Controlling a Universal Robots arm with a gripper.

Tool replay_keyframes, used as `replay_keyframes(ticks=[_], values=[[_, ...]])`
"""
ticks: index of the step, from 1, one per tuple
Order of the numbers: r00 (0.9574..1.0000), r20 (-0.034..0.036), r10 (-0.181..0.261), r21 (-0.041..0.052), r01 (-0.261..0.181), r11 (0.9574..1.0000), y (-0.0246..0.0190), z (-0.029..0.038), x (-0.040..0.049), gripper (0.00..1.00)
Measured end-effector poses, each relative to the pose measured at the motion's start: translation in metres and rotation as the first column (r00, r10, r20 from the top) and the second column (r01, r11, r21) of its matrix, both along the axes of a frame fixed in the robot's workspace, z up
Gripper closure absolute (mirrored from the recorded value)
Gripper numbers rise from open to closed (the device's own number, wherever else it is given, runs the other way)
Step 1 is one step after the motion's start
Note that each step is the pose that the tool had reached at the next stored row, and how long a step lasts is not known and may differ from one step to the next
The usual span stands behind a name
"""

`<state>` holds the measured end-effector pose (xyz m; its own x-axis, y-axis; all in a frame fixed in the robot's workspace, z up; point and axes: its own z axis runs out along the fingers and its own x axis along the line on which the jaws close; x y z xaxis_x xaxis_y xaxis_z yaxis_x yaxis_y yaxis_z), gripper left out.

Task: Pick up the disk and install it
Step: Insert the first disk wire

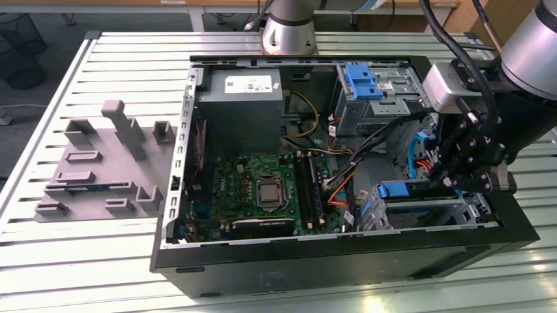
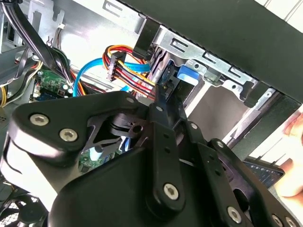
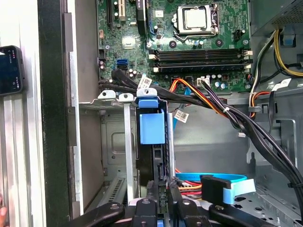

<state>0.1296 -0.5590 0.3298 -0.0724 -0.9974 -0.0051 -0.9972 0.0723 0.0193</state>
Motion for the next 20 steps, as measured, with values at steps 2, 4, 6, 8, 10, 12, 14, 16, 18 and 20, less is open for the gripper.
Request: replay_keyframes(ticks=[2, 4, 6, 8, 10, 12, 14, 16, 18, 20], values=[[1.0000, 0.0000, 0.000, 0.0009, 0.000, 1.0000, 0.0000, 0.0020, 0.0000, 0.76], [1.0000, 0.0000, 0.000, 0.0013, 0.000, 1.0000, 0.0000, 0.0052, 0.0000, 0.76], [1.0000, -0.0002, 0.000, 0.0020, 0.000, 1.0000, 0.0000, 0.0084, 0.0000, 0.76], [1.0000, -0.0003, 0.000, 0.0028, 0.000, 1.0000, 0.0000, 0.0114, 0.0000, 0.76], [1.0000, -0.0003, 0.000, 0.0030, 0.000, 1.0000, 0.0000, 0.0117, 0.0000, 0.77], [1.0000, -0.0003, 0.000, 0.0031, 0.000, 1.0000, 0.0000, 0.0118, 0.0000, 0.89], [1.0000, -0.0003, 0.000, 0.0028, 0.000, 1.0000, 0.0000, 0.0121, 0.0000, 0.89], [1.0000, -0.0003, 0.000, 0.0029, 0.000, 1.0000, 0.0000, 0.0121, 0.0000, 0.89], [1.0000, -0.0004, 0.000, 0.0029, 0.000, 1.0000, 0.0000, 0.0123, 0.0000, 0.89], [1.0000, -0.0003, 0.000, 0.0028, 0.000, 1.0000, 0.0000, 0.0126, 0.0000, 0.89]])
